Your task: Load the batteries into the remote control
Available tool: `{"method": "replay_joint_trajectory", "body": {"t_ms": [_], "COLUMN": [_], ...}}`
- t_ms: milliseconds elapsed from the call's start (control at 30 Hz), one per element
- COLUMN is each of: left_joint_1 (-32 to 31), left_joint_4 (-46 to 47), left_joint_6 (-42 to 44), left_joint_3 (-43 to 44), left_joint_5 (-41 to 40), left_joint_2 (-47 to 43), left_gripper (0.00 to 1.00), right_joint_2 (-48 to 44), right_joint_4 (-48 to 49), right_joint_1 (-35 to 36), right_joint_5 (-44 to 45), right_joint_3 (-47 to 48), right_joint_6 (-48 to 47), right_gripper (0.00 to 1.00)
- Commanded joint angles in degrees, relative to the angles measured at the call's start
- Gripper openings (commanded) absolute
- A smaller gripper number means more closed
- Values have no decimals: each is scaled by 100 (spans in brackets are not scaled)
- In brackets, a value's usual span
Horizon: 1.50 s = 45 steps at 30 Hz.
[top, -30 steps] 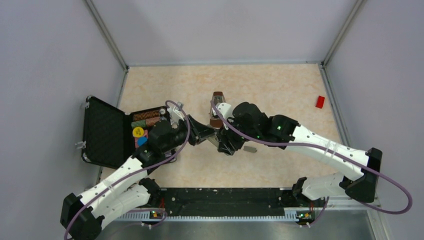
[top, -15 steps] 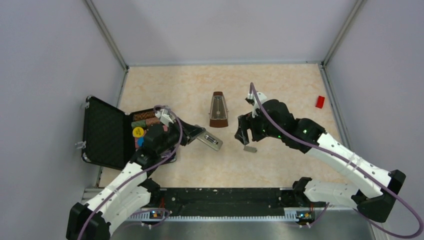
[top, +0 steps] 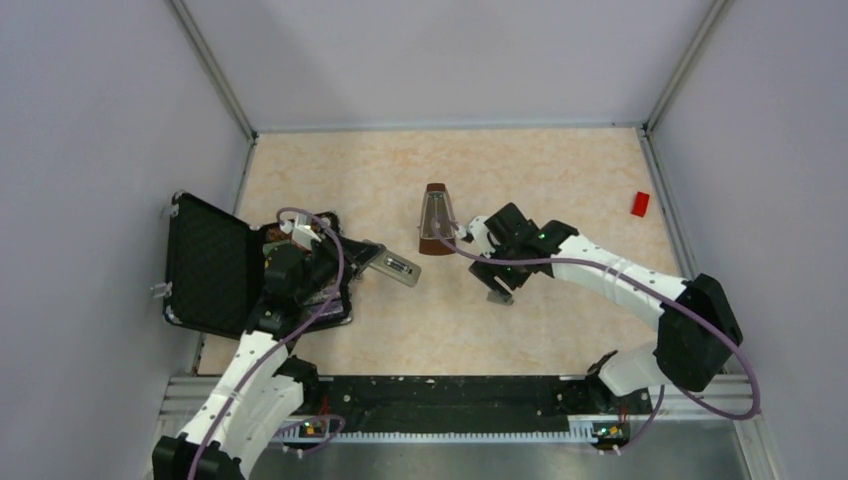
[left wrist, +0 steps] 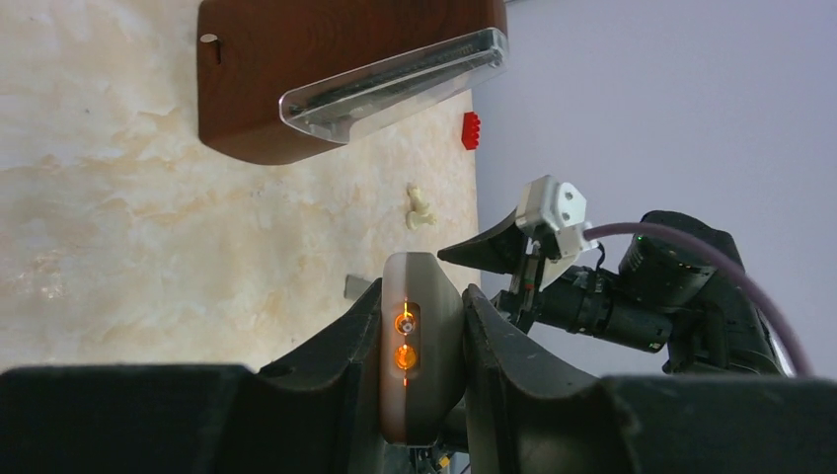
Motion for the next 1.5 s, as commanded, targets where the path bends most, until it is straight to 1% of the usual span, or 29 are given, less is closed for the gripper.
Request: {"method": "replay_joint_trajectory", "body": {"t_ms": [0, 133, 233, 367, 600, 667, 767, 900, 967, 1133, 1200, 1367, 1467], "left_joint_1": [240, 423, 585, 764, 901, 919, 932, 941, 941, 941, 941, 941, 941], "left_joint_4": [270, 330, 397, 498, 638, 664, 747, 769, 803, 843, 856, 872, 885], "left_joint_6": [20, 2, -30, -67, -98, -116, -153, -172, -186, -200, -213, -235, -235], "left_joint_3": [233, 231, 220, 236, 260, 255, 226, 203, 186, 160, 145, 102, 57], "left_joint_5": [374, 476, 617, 761, 895, 922, 958, 957, 964, 956, 952, 935, 917], "left_joint_2": [105, 172, 259, 380, 556, 603, 649, 672, 687, 689, 690, 664, 647], "left_gripper": [0, 0, 0, 0, 0, 0, 0, 0, 0, 0, 0, 0, 0], "right_joint_2": [257, 541, 737, 963, 1265, 1357, 1424, 1364, 1306, 1094, 1078, 1001, 820], "right_joint_4": [44, 125, 253, 399, 703, 737, 802, 950, 1019, 1184, 1235, 1320, 1329], "right_joint_1": [-116, -128, -128, -129, -140, -153, -154, -154, -150, -118, -92, 20, 29], "right_joint_5": [-345, -624, -678, -506, -227, -13, 72, 9, -10, -174, -179, -169, -150], "right_joint_3": [-122, -288, -373, -455, -589, -566, -571, -641, -673, -771, -832, -939, -932], "right_joint_6": [-1231, -1519, -1682, -1840, -2103, -2207, -2313, -2343, -2367, -2394, -2382, -2379, -2347], "right_gripper": [71, 70, 68, 67, 67, 66, 60, 50, 46, 44, 42, 22, 17]}}
